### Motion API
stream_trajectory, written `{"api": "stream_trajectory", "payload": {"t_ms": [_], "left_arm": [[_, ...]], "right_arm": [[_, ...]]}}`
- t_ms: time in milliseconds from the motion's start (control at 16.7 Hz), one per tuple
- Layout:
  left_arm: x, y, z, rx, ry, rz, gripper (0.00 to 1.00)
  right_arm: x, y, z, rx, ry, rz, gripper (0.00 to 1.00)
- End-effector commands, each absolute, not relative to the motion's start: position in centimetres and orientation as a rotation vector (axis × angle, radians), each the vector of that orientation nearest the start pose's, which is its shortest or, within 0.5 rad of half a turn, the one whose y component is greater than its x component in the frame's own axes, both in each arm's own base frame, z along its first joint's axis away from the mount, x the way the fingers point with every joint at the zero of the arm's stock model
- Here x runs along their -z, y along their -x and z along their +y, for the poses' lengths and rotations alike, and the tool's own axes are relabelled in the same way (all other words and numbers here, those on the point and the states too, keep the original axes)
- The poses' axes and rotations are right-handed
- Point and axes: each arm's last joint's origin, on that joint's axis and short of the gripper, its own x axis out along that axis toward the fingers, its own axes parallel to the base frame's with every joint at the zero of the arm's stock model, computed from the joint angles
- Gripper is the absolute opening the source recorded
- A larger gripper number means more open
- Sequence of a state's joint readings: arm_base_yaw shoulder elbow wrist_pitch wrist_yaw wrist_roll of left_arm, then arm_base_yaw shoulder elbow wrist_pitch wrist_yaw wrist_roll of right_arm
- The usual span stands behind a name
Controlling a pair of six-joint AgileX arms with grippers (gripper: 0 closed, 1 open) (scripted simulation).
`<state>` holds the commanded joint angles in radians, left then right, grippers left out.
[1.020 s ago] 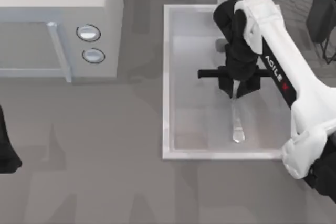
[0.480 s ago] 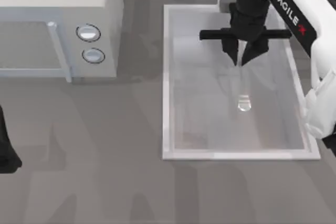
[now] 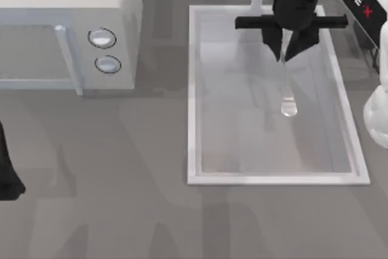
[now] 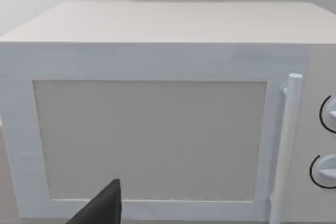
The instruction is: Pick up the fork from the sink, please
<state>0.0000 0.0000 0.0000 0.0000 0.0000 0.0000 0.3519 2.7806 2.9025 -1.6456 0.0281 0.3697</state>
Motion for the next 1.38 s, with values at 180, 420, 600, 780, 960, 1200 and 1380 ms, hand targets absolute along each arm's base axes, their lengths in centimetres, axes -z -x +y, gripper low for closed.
{"api": "stream_trajectory", "payload": {"t_ms": [180, 420, 600, 780, 960, 1200, 1380], "left_arm": [[-16.0, -10.6, -0.1, 0.0, 0.0, 0.0, 1.0], [-16.0, -10.6, -0.1, 0.0, 0.0, 0.0, 1.0], [-16.0, -10.6, -0.1, 0.0, 0.0, 0.0, 1.0], [-16.0, -10.6, -0.1, 0.0, 0.0, 0.0, 1.0], [-16.0, -10.6, -0.1, 0.0, 0.0, 0.0, 1.0], [-16.0, -10.6, -0.1, 0.0, 0.0, 0.0, 1.0], [-16.0, -10.6, -0.1, 0.0, 0.0, 0.0, 1.0]], "right_arm": [[-18.9, -47.9, 18.2, 0.001, -0.006, 1.514, 0.0], [-21.5, -47.4, 16.3, -0.003, -0.01, 1.5, 0.0], [-23.4, -46.0, 13.9, 0.002, -0.006, 1.52, 0.0], [-24.5, -43.5, 11.1, 0.011, 0.002, 1.567, 0.0], [-25.4, -40.2, 8.5, 0.015, 0.002, 1.596, 0.0], [-26.7, -36.8, 6.2, 0.009, -0.006, 1.579, 0.0], [-27.0, -36.1, 5.7, 0.008, -0.008, 1.571, 0.0]]}}
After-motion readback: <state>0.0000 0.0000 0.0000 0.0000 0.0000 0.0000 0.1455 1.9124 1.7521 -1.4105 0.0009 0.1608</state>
